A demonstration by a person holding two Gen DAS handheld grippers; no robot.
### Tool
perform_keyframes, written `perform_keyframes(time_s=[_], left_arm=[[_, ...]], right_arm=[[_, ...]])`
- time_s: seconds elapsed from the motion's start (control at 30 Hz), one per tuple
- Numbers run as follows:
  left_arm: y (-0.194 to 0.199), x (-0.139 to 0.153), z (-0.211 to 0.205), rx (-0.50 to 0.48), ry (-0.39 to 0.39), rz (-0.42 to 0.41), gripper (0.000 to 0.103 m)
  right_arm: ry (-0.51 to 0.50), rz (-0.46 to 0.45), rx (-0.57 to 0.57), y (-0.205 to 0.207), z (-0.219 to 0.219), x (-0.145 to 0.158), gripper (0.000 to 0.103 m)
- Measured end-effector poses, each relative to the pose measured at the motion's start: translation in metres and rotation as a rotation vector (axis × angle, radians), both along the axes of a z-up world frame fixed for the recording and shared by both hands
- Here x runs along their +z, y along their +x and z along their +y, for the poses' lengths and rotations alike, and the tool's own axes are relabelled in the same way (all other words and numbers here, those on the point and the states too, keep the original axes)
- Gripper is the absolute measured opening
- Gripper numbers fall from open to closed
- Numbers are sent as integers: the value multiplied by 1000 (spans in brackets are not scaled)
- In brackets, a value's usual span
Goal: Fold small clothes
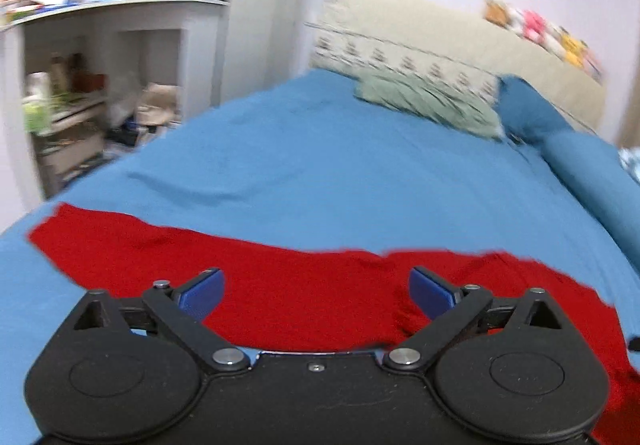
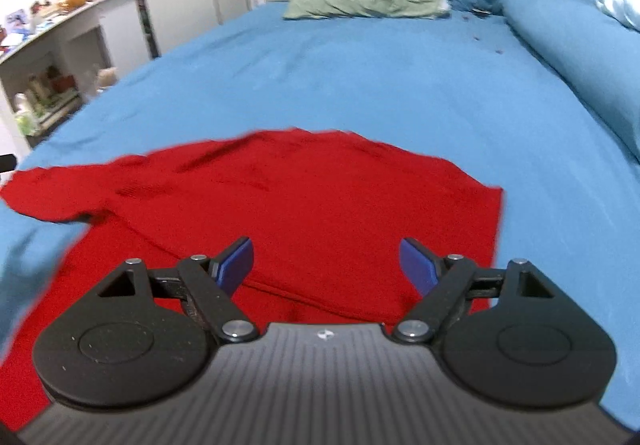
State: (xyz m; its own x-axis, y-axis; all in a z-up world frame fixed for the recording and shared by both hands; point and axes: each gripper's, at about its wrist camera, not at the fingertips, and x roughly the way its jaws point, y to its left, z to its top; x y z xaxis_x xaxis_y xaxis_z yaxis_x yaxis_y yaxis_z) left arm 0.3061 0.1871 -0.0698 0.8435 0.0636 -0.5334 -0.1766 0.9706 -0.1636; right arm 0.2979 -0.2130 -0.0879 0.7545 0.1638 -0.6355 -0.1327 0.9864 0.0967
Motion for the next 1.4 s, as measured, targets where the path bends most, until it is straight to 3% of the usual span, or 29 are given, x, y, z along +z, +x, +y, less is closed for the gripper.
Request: perform_keyframes(time_s=[0.17, 0.43, 0.47, 0.6, 0.63, 0.77, 0.87, 0.9, 0.93, 1.1, 1.27, 1.4], left_arm=[[5, -7, 64, 130, -65, 26, 101], [11, -54, 159, 307, -185, 84, 97], [14, -60, 166, 315, -189, 93, 95], [25, -80, 188, 334, -197, 141, 68], [27, -85, 190, 335, -193, 146, 67], [34, -91, 192, 319, -134, 119, 62], [46, -93, 195, 323, -74, 123, 31], [49, -94, 198, 332, -63, 124, 10], [51, -94, 199, 335, -66, 126, 5], [55, -81, 186, 331, -6, 123, 3], [52, -41, 148, 271, 62, 40, 3], [49, 8, 62, 73, 176, -87, 3]], right_arm=[[32, 5, 82, 2, 46, 19, 103], [83, 43, 148, 14, 117, 0, 103], [84, 48, 155, 16, 124, -3, 103], [68, 55, 164, 24, 145, -13, 103], [67, 54, 161, 24, 147, -15, 103], [80, 61, 154, 31, 151, -22, 103], [80, 70, 148, 35, 151, -28, 103], [80, 75, 146, 36, 150, -30, 103], [80, 78, 144, 36, 150, -32, 103], [86, 76, 122, 37, 143, -32, 103], [117, 54, 92, 31, 125, -21, 103], [149, 30, 48, 19, 99, -4, 103]])
